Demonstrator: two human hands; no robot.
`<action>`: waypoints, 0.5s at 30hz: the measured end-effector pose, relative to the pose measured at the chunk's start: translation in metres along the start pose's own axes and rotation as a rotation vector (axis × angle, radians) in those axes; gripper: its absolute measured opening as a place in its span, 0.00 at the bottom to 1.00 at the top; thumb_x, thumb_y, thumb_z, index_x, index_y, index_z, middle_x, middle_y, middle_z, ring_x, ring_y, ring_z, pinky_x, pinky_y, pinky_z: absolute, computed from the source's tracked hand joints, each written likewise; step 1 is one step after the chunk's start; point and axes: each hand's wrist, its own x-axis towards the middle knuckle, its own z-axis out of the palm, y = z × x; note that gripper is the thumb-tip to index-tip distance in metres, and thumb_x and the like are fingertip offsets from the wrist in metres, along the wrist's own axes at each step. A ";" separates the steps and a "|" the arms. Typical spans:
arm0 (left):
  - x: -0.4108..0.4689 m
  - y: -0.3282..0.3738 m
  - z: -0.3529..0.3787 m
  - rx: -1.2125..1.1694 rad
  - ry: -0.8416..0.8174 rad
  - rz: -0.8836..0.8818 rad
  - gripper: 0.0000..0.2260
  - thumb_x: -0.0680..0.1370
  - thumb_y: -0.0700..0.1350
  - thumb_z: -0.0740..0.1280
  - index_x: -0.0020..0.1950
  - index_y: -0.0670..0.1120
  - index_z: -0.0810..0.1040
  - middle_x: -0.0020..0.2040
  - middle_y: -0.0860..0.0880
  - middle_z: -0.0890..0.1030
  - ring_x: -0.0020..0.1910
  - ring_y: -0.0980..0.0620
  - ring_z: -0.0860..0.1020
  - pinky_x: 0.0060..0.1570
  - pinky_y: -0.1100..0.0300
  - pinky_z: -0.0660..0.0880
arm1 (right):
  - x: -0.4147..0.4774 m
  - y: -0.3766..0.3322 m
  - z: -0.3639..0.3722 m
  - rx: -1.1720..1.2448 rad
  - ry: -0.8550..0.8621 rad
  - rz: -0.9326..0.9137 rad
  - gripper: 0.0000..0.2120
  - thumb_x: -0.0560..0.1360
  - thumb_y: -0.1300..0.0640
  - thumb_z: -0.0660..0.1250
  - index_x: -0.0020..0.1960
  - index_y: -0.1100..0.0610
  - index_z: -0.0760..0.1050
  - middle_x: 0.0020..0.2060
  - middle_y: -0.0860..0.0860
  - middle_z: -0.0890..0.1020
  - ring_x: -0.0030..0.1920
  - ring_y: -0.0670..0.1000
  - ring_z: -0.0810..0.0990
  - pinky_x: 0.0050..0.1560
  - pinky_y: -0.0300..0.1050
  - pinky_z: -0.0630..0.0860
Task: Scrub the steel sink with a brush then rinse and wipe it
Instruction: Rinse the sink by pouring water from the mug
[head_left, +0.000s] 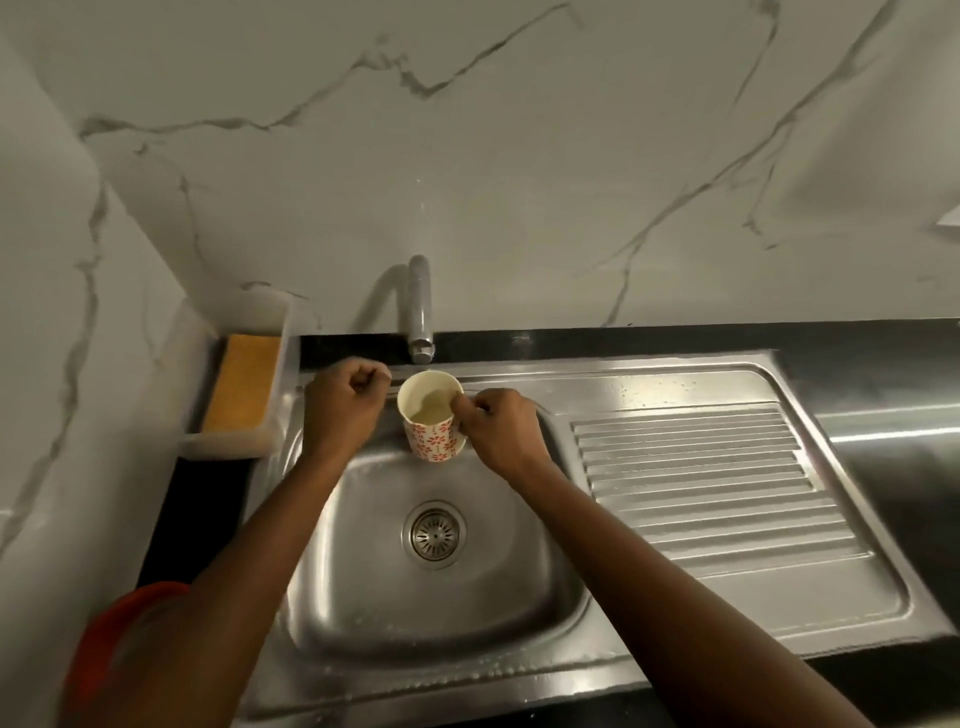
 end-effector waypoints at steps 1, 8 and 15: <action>0.014 -0.001 0.004 0.006 -0.043 -0.037 0.06 0.80 0.46 0.72 0.53 0.46 0.86 0.48 0.50 0.86 0.50 0.49 0.85 0.49 0.58 0.77 | 0.001 0.001 0.001 0.009 0.006 -0.004 0.21 0.81 0.47 0.66 0.37 0.62 0.81 0.26 0.49 0.79 0.24 0.41 0.73 0.32 0.37 0.72; 0.068 0.013 0.026 0.142 -0.257 -0.091 0.16 0.76 0.54 0.78 0.37 0.44 0.82 0.33 0.48 0.82 0.33 0.54 0.77 0.34 0.60 0.71 | 0.011 -0.002 0.015 0.023 -0.012 -0.026 0.21 0.82 0.46 0.65 0.35 0.58 0.78 0.27 0.49 0.79 0.27 0.43 0.74 0.33 0.38 0.73; 0.086 0.016 0.035 0.204 -0.330 -0.063 0.13 0.76 0.44 0.79 0.39 0.41 0.78 0.36 0.41 0.79 0.36 0.47 0.77 0.39 0.56 0.73 | 0.015 0.002 0.014 0.032 0.017 -0.006 0.21 0.82 0.46 0.65 0.34 0.55 0.76 0.26 0.46 0.77 0.25 0.39 0.75 0.33 0.34 0.71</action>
